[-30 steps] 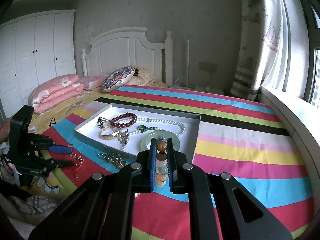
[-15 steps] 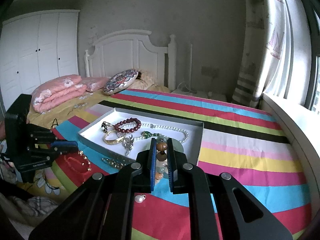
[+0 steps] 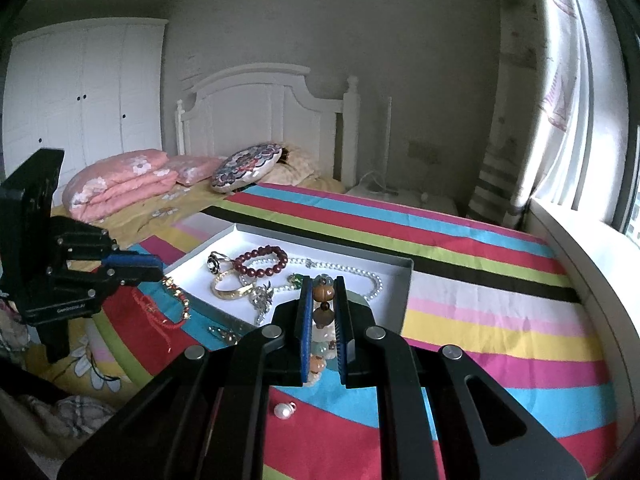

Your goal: Organize jewelry

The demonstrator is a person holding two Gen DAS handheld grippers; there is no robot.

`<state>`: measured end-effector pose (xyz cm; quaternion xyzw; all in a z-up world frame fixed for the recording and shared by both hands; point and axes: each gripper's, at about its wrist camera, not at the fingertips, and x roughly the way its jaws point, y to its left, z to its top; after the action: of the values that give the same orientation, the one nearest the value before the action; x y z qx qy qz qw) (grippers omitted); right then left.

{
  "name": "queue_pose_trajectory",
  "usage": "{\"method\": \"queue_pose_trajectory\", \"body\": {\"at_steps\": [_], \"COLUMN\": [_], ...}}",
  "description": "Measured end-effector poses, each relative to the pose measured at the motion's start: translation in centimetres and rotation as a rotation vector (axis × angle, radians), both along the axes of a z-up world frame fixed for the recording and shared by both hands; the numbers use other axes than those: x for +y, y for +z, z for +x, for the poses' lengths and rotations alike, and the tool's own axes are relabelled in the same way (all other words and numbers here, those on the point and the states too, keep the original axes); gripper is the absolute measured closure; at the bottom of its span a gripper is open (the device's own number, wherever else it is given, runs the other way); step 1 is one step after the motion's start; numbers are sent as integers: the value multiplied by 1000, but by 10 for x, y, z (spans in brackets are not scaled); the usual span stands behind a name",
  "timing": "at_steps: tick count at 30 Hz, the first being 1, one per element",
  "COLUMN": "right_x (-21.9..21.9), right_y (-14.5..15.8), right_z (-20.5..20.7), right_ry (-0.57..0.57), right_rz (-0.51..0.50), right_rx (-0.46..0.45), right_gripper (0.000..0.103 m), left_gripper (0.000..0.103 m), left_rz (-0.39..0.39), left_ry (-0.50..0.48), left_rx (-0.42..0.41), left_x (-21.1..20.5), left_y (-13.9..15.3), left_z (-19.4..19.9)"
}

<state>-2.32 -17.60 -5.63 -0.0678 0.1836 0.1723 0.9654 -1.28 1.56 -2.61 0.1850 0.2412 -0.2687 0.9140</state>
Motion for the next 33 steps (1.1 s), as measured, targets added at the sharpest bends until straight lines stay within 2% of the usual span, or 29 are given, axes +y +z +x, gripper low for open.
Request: {"method": "queue_pose_trajectory", "body": {"at_steps": [5, 11, 15, 18, 24, 30, 31, 32, 33], "right_x": [11, 28, 41, 47, 44, 29, 24, 20, 15], "right_y": [2, 0, -3, -8, -13, -25, -27, -27, -26], "right_z": [16, 49, 80, 107, 148, 182, 184, 186, 184], "right_ry": [25, 56, 66, 61, 51, -57, -82, -90, -98], "right_rz": [-10, -5, -9, -4, 70, 80, 86, 96, 113], "right_rx": [10, 58, 109, 162, 246, 320, 332, 335, 329], "right_gripper": [92, 92, 92, 92, 92, 90, 81, 62, 50], "left_gripper": [97, 97, 97, 97, 97, 96, 95, 85, 74], "left_rz": [-3, -64, -105, -130, -133, -109, -110, -118, -127], "left_ry": [-13, -25, -8, 14, 53, 122, 145, 163, 185], "left_rx": [-7, -22, -14, 24, 86, 147, 156, 171, 178], "left_x": [-8, -16, -24, -32, -42, -38, -34, -28, -23], "left_y": [13, 43, 53, 48, 25, -3, -6, -9, -11], "left_z": [18, 48, 78, 105, 136, 158, 162, 166, 168]}}
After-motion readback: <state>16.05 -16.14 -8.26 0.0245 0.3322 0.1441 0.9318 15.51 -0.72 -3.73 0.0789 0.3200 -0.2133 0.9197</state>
